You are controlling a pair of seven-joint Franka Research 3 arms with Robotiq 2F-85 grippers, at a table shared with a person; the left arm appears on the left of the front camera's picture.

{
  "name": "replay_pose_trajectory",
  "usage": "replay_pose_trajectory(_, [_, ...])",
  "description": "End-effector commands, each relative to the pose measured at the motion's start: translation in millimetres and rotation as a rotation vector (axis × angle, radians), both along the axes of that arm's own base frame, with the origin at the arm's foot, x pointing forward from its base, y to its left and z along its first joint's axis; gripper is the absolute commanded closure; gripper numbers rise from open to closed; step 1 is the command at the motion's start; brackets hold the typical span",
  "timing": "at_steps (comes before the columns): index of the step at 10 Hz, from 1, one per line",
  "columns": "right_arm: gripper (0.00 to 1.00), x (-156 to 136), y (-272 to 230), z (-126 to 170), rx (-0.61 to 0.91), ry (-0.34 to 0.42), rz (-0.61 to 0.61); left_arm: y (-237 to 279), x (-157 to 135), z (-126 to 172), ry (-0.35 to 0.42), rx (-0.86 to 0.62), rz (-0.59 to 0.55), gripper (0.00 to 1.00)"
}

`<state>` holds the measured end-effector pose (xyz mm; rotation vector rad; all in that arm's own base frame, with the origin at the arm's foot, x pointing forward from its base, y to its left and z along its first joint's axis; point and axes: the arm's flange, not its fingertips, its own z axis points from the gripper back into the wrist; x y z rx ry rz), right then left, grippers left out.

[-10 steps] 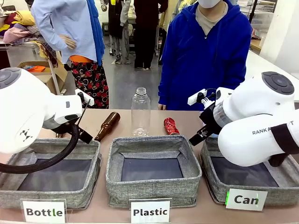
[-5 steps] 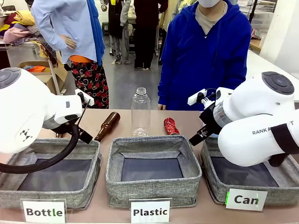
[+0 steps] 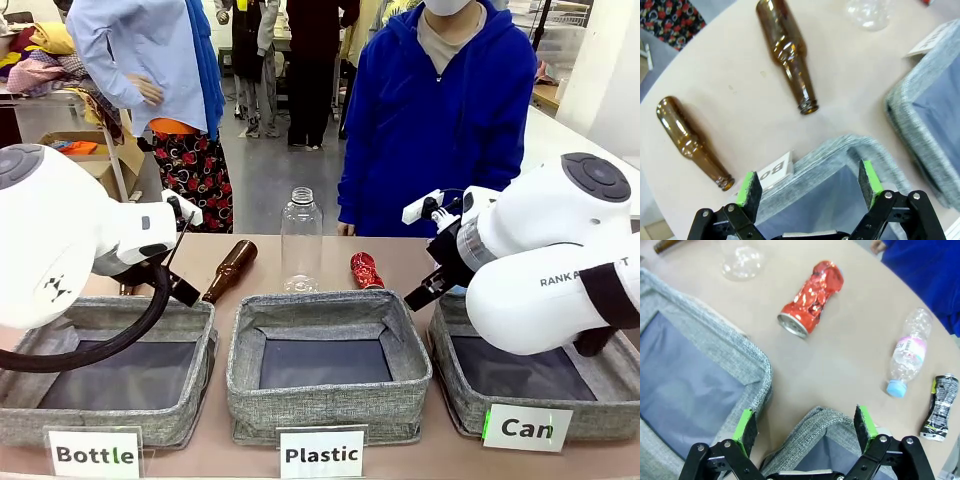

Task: Sort the can waste into the basket.
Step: Pick up the can waste from the table and place it in the right Fabric basket.

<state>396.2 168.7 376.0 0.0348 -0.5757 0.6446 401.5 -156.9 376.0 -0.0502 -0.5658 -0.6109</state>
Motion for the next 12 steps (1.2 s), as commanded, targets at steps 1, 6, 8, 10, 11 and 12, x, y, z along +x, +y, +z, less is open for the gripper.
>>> replay_pose_trajectory(1, [0.00, -13, -13, 37, 0.133, -0.025, -0.045, 8, -21, 35, -0.022, -0.173, -0.105, 0.00])
replay_pose_trajectory(6, [0.00, -80, -98, 131, 0.688, 0.379, 0.046, 43, -91, 124, 0.297, -0.533, -0.272, 0.00])
replay_pose_trajectory(8, [0.00, -101, -167, 125, 0.796, 0.391, 0.027, 117, -121, 129, 0.283, -0.747, -0.306, 0.00])
replay_pose_trajectory(10, [0.00, -117, -227, 107, 0.961, 0.369, -0.076, 184, -134, 106, 0.233, -0.950, -0.225, 0.00])
replay_pose_trajectory(11, [0.00, -128, -251, 97, 1.046, 0.332, -0.144, 204, -144, 92, 0.208, -1.024, -0.147, 0.00])
replay_pose_trajectory(12, [0.00, -135, -275, 85, 1.132, 0.298, -0.231, 222, -152, 78, 0.179, -1.105, -0.080, 0.00])
